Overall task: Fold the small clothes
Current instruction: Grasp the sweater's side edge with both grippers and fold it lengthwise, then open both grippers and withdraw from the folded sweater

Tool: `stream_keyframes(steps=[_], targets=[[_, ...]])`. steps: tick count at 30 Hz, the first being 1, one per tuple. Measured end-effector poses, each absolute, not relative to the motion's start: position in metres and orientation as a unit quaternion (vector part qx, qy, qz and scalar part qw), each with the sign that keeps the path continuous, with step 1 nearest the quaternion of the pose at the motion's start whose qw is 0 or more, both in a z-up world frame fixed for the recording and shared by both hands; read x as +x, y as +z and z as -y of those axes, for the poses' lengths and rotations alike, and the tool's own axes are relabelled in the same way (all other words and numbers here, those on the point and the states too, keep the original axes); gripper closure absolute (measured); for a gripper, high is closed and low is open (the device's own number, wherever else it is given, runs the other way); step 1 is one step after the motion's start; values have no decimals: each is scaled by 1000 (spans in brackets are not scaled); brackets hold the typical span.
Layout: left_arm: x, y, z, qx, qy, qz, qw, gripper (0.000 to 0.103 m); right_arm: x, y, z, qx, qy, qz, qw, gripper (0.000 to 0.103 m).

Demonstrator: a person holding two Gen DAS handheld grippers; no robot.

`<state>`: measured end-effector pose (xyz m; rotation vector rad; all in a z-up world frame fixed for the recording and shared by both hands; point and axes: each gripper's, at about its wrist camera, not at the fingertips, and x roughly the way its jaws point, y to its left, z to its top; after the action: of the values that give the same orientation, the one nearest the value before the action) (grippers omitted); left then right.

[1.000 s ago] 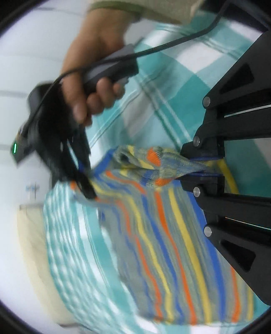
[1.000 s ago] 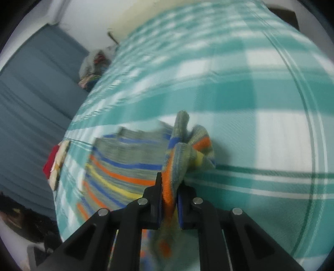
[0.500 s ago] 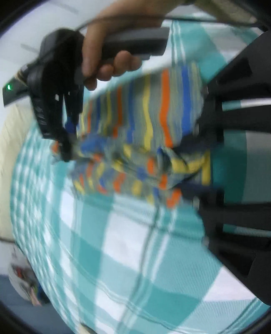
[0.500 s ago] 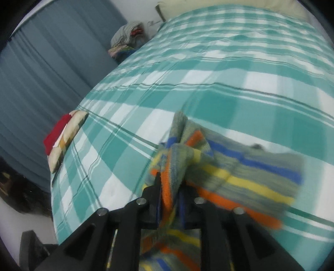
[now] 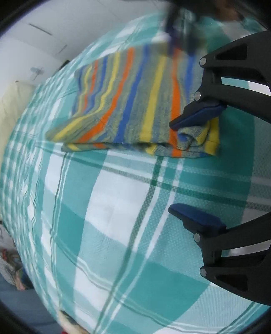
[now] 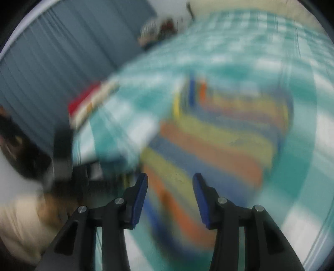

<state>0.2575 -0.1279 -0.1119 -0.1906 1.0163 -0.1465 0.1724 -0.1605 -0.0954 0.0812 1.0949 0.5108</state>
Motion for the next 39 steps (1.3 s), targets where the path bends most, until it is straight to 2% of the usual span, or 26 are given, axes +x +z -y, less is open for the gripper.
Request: stream_keyframes(steps=[1,4,9,12,14,15,17,20,23,25,27,30,32,36,37,38,39], targets=[[254,-109,126,-93,-74,-487,865,27,160,-103,159,15,232,-516,825,58],[252,-84,118,-113,-89,-471,870,28,148,-79,165,11,234,-477,847,58],[306,-58,106,-102,-141,-446,878,24,190,-31,191,34,201,-411,889,58],[365,-80,105,-70,-148,-466,870,25,227,-30,199,52,188,-408,892,58],[382,-99,97,-71,-123,-479,866,34,251,-43,200,51,177,-413,892,58],[395,-116,93,-75,-97,-493,861,40,260,-57,203,56,167,-432,885,58],[398,-134,83,-109,-96,-504,852,39,279,-94,210,76,141,-484,860,63],[387,-123,81,-92,-109,-494,858,39,270,-92,206,61,137,-455,878,64],[362,-100,73,-55,-136,-483,863,40,244,-64,198,49,148,-430,889,64],[340,-91,55,-46,-168,-481,859,30,212,-43,189,51,184,-414,890,64],[309,-92,47,-22,-193,-488,851,28,187,-35,177,45,219,-415,882,64],[282,-125,45,67,-177,-528,828,30,154,-60,152,36,252,-458,852,64],[267,-140,29,75,-170,-534,825,30,135,-93,143,19,237,-518,822,64],[228,-116,-2,47,-149,-518,841,31,89,-89,141,-22,213,-497,841,64],[221,-111,-5,47,-152,-508,846,28,74,-80,147,-22,197,-478,856,63],[206,-102,-5,46,-164,-488,856,24,67,-75,152,-20,183,-464,867,56],[195,-96,-3,48,-171,-472,863,14,56,-70,159,-16,159,-444,882,44]])
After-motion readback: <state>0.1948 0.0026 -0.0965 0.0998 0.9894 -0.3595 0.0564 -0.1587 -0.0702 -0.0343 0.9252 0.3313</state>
